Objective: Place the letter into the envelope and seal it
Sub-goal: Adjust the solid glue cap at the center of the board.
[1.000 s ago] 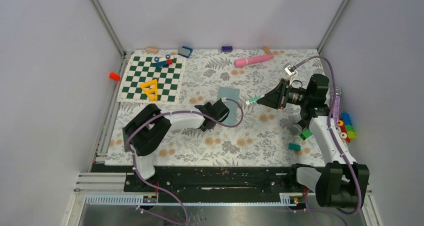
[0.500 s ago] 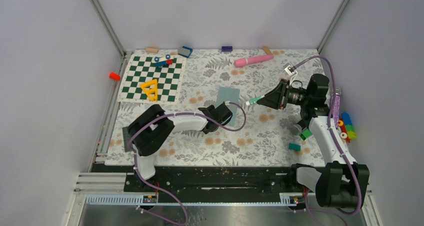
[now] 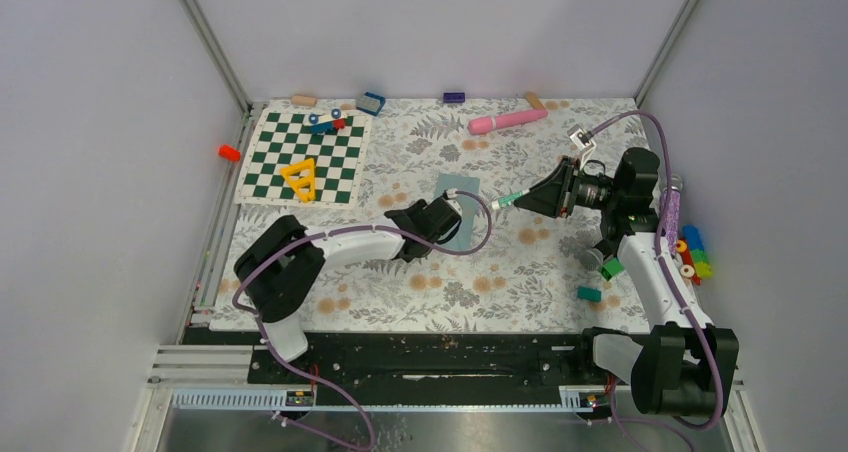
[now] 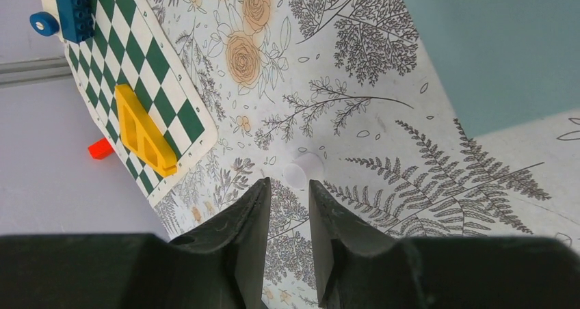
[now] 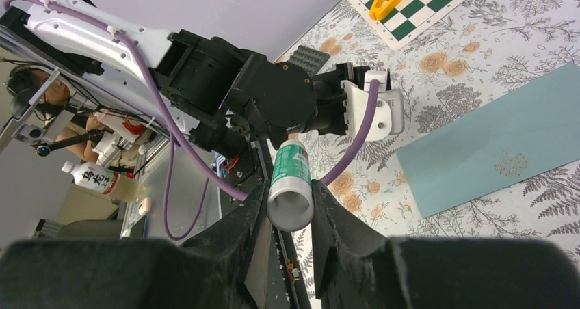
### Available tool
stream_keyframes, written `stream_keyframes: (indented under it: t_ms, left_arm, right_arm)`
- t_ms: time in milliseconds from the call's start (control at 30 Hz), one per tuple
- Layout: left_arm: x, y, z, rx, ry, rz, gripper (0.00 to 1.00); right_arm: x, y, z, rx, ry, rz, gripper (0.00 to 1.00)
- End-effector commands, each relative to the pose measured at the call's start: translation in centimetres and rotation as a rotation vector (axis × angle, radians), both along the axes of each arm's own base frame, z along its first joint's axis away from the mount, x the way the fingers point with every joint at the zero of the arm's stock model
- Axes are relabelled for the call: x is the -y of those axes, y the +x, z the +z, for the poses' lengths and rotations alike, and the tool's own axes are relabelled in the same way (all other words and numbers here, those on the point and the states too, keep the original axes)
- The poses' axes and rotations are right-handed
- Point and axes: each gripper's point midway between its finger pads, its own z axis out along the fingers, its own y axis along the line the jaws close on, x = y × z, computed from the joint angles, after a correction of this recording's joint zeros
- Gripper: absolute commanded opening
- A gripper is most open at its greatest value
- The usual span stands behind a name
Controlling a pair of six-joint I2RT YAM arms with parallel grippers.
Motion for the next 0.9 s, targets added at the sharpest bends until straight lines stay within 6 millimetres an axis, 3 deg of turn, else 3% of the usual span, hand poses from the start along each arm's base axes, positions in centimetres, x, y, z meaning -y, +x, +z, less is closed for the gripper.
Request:
stream_keyframes:
  t_ms: [0,133,333,867]
  left_arm:
    - [-0.4,0.5,0.5,0.007,-0.058,0.042,0.29]
    - [-1.1,0.6,0.1,-0.025,-0.077,0.068,0.29]
    - [-2.1,1.0,-0.1,-0.009,-0.057,0.093,0.18]
    - [-2.7,0.6,-1.9,-0.056,0.002,0.086,0.20]
  right_arm:
    - [0.0,-0.5,1.0,0.052,0.004,0.018,0.17]
    - [0.0,-0.4,0.8,0.048,0.004,0.018,0.17]
    - [0.0,-0.3,0.7,0.043,0.006,0.018,0.17]
    - [0.0,-0.3,0.8,0.040,0.012,0.021,0.17]
